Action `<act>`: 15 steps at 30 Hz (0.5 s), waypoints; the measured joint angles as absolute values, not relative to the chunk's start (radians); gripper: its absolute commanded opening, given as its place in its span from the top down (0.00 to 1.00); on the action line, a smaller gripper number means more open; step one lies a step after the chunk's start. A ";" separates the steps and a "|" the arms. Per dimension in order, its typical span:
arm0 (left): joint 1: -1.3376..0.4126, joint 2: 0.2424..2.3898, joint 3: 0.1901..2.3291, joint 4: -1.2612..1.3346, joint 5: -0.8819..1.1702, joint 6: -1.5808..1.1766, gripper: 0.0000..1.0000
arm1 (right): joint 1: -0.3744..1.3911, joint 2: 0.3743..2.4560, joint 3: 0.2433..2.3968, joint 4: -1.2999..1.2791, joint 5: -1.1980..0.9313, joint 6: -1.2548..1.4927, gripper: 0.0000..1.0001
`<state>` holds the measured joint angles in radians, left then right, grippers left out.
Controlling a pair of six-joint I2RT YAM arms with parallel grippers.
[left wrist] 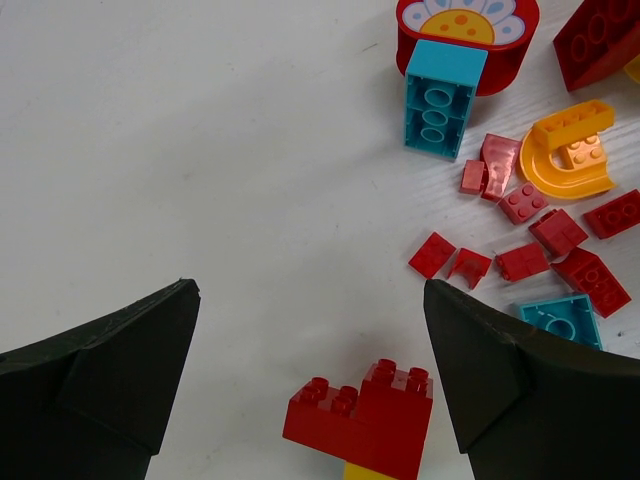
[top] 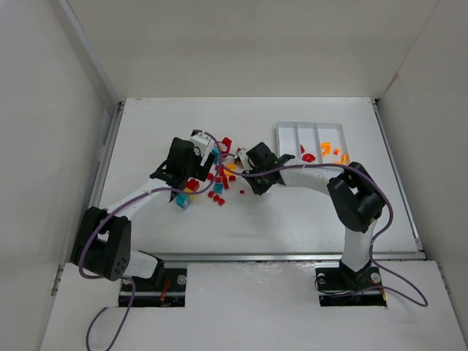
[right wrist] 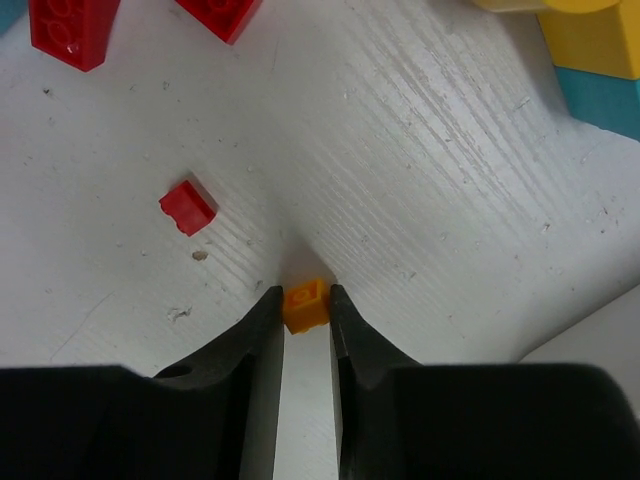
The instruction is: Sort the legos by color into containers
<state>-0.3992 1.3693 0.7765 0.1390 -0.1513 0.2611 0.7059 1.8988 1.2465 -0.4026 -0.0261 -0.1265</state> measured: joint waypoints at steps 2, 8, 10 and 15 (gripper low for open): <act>-0.399 1.369 0.776 0.140 -0.151 0.261 0.06 | 0.706 1.899 1.246 -0.403 -0.033 -0.127 1.00; -0.399 1.369 0.776 0.142 -0.150 0.264 0.06 | 0.644 1.888 1.246 -0.403 -0.099 -0.085 1.00; -0.399 1.367 0.771 0.148 -0.146 0.264 0.06 | 0.574 1.858 1.246 -0.400 -0.141 -0.046 1.00; -0.399 1.362 0.761 0.154 -0.135 0.271 0.06 | 0.309 1.713 1.254 -0.357 -0.136 0.086 1.00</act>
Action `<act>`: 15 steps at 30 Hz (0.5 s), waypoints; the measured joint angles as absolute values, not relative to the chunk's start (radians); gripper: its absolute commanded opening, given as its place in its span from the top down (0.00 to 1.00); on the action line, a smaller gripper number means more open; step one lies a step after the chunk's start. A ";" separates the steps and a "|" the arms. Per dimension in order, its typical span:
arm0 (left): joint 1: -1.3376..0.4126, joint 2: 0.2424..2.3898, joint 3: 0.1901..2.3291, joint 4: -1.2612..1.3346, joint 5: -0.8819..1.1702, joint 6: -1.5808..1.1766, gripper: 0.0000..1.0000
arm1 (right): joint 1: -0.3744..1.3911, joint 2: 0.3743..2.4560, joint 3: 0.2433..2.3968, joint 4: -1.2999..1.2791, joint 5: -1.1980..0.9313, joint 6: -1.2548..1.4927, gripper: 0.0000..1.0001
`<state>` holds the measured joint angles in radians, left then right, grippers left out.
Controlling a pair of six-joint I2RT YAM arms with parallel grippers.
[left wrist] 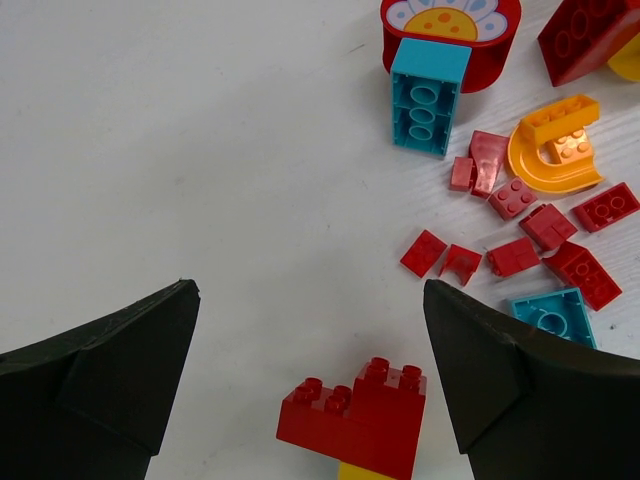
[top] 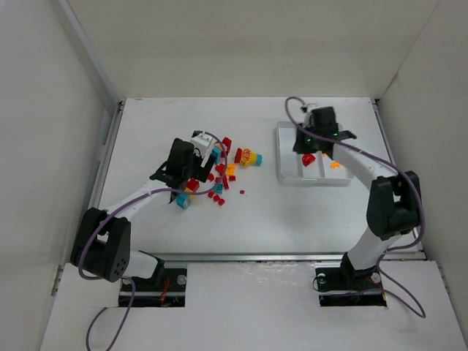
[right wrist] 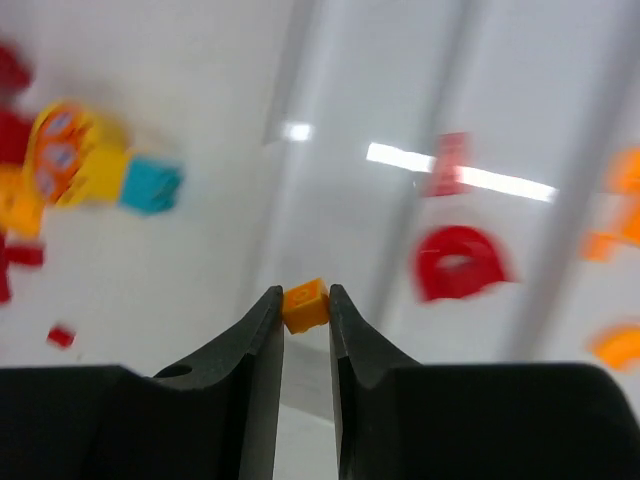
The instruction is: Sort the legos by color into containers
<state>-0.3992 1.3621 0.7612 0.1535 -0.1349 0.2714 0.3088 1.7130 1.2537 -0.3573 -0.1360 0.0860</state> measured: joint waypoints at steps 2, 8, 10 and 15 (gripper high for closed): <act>-0.399 1.360 0.759 0.155 -0.131 0.273 0.06 | 0.209 1.686 1.279 -0.350 -0.098 0.123 1.00; -0.399 1.360 0.759 0.162 -0.128 0.284 0.06 | 0.002 1.742 1.333 -0.355 -0.037 0.201 1.00; -0.399 1.360 0.759 0.165 -0.128 0.287 0.06 | -0.038 1.776 1.333 -0.366 -0.029 0.216 0.96; -0.399 1.359 0.759 0.175 -0.128 0.298 0.06 | -0.059 1.855 1.354 -0.418 -0.019 0.236 0.62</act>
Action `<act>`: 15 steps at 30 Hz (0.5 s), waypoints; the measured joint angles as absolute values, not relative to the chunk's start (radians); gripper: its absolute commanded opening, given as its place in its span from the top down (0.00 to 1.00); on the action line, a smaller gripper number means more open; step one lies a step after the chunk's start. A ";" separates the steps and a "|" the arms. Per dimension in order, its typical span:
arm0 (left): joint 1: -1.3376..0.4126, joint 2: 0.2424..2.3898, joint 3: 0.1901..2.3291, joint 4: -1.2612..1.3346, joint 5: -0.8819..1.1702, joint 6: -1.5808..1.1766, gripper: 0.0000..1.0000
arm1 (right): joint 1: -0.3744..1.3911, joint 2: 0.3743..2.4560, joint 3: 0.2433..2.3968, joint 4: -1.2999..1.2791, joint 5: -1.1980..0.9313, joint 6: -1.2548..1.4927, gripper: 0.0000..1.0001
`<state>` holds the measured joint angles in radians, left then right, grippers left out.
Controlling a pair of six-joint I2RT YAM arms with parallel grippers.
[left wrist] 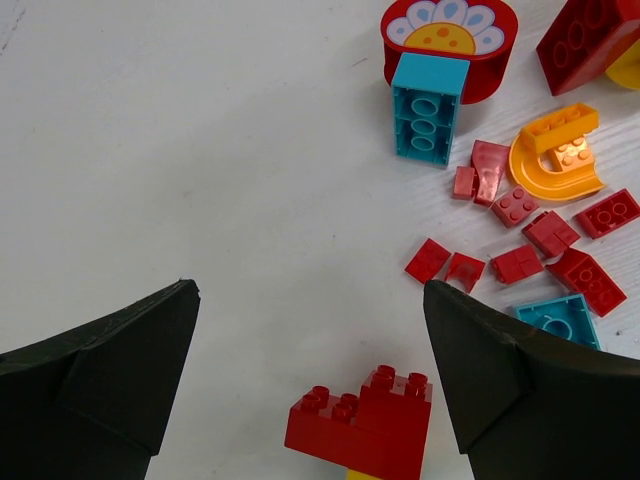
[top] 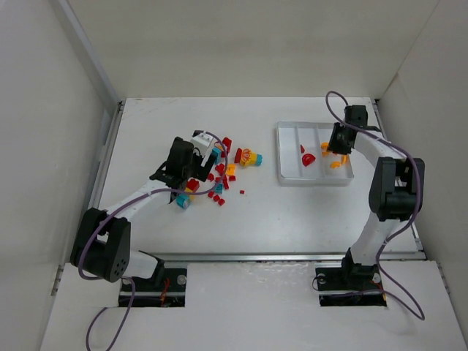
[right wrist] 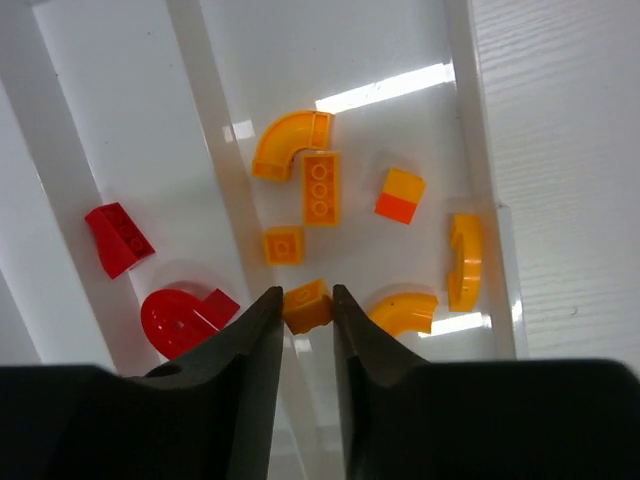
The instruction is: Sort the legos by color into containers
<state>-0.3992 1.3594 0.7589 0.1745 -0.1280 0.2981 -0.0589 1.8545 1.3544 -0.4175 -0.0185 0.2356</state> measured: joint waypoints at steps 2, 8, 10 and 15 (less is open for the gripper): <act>-0.399 1.359 0.759 0.176 -0.128 0.300 0.06 | -0.055 1.866 1.361 -0.426 -0.020 0.239 0.56; -0.399 1.359 0.759 0.181 -0.128 0.305 0.05 | -0.049 1.866 1.366 -0.435 -0.031 0.236 0.50; -0.399 1.359 0.759 0.184 -0.128 0.306 0.05 | -0.049 1.865 1.366 -0.440 -0.030 0.231 0.50; -0.399 1.359 0.759 0.186 -0.128 0.306 0.05 | -0.005 1.808 1.364 -0.442 -0.012 0.130 0.48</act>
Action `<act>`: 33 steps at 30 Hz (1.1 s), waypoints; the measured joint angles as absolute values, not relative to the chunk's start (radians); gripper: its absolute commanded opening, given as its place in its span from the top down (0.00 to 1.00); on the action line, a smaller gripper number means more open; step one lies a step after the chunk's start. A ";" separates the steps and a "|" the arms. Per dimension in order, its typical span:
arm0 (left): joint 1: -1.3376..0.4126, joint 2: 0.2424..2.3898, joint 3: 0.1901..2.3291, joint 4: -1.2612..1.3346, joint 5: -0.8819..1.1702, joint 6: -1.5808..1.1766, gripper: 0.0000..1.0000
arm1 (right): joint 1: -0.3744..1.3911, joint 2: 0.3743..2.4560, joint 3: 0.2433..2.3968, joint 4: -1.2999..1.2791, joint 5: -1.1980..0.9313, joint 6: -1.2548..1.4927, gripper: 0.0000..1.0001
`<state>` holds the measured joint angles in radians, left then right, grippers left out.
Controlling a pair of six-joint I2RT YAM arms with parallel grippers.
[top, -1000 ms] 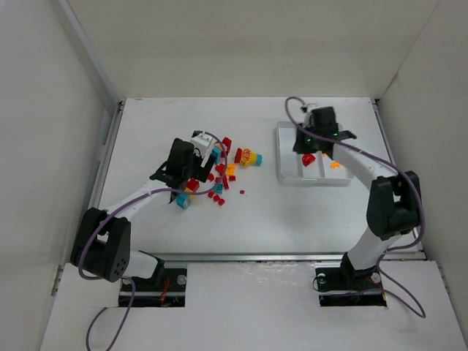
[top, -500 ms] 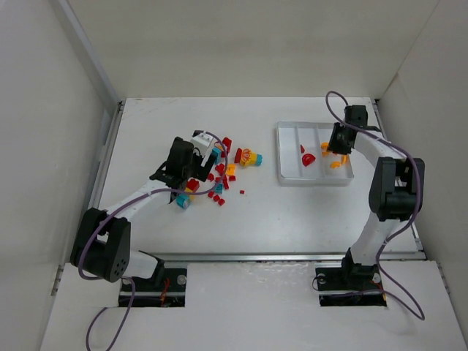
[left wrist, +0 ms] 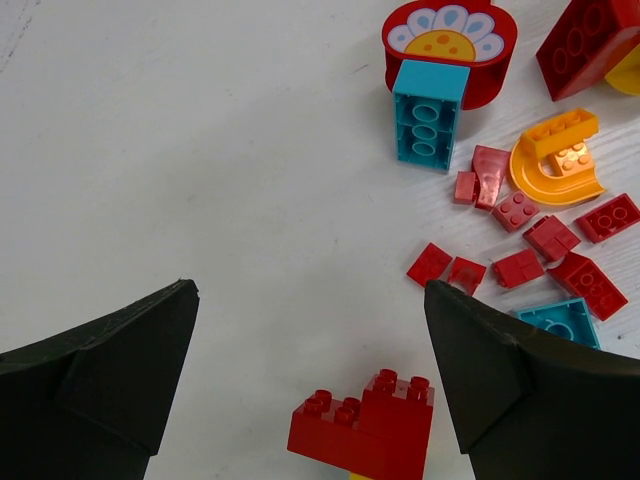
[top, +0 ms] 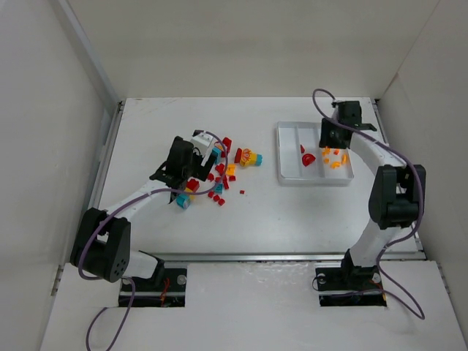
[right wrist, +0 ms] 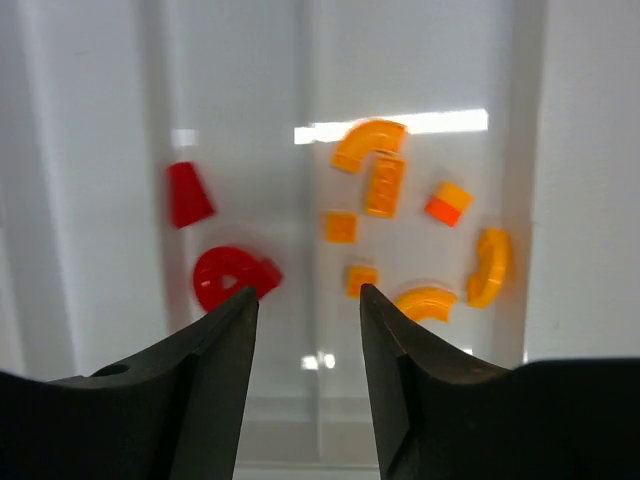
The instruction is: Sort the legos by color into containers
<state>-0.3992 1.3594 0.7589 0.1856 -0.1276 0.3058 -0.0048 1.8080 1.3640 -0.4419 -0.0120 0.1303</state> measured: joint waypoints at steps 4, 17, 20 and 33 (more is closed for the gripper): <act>-0.399 1.359 0.759 0.191 -0.127 0.306 0.05 | 0.165 1.715 1.367 -0.409 -0.080 -0.104 0.47; -0.399 1.359 0.759 0.191 -0.134 0.314 0.05 | 0.438 2.192 1.829 -0.620 -0.328 -0.638 0.47; -0.399 1.359 0.759 0.191 -0.142 0.318 0.05 | 0.439 2.220 1.864 -0.653 -0.313 -0.679 0.47; -0.399 1.359 0.745 0.199 -0.147 0.324 0.05 | 0.479 2.215 1.862 -0.682 -0.289 -0.765 0.47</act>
